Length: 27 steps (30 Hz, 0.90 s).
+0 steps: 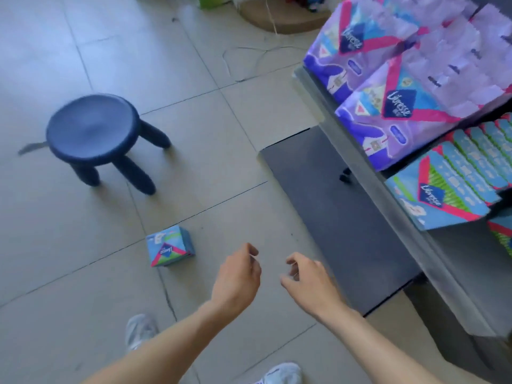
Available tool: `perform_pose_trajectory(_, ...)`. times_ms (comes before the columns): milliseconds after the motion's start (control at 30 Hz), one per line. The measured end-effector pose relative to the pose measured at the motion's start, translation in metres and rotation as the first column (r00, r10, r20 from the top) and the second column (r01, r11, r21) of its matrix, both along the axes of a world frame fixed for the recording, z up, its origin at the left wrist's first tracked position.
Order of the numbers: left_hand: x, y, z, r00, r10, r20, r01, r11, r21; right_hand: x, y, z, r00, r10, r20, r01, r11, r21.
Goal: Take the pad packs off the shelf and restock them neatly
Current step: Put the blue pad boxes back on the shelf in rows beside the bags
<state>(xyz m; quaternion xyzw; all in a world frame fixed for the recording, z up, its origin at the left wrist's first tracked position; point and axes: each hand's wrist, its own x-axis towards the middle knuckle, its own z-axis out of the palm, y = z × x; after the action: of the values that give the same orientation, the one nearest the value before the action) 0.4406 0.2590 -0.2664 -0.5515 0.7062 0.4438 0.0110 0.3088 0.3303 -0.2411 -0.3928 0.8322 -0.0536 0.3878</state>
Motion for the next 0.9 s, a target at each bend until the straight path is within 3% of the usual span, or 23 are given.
perform_pose_trajectory(100,0.066,-0.047,-0.021,0.984,0.174,0.035,-0.175,0.984,0.027,0.059,-0.051,-0.017,0.992,-0.021,0.126,0.017,0.999,0.030)
perform_pose_trajectory(300,0.175,-0.116,-0.068,0.929,0.362,0.084,-0.370,0.921,0.124,0.144,-0.132,-0.058,0.974,-0.060,0.219,0.035,0.992,0.118)
perform_pose_trajectory(467,0.226,-0.157,-0.124,0.842,0.533,0.086,-0.534,0.799,0.278,0.179,-0.195,-0.118,0.944,-0.227,0.239,0.198,0.970,0.141)
perform_pose_trajectory(567,0.238,-0.172,-0.168,0.778,0.617,0.118,-0.618,0.719,0.318,0.197,-0.222,-0.164,0.936,-0.247,0.250,0.216,0.966,0.144)
perform_pose_trajectory(667,0.241,-0.184,-0.221,0.738,0.659,0.147,-0.667,0.676,0.315,0.209,-0.241,-0.216,0.949,-0.190,0.251,0.162,0.978,0.131)
perform_pose_trajectory(800,0.243,-0.180,-0.296,0.764,0.605,0.225,-0.645,0.732,0.221,0.215,-0.245,-0.292,0.965,-0.176,0.196,0.153,0.980,0.126)
perform_pose_trajectory(900,0.245,-0.166,-0.335,0.762,0.621,0.187,-0.645,0.697,0.314,0.216,-0.239,-0.337,0.967,-0.172,0.187,0.148,0.980,0.134)
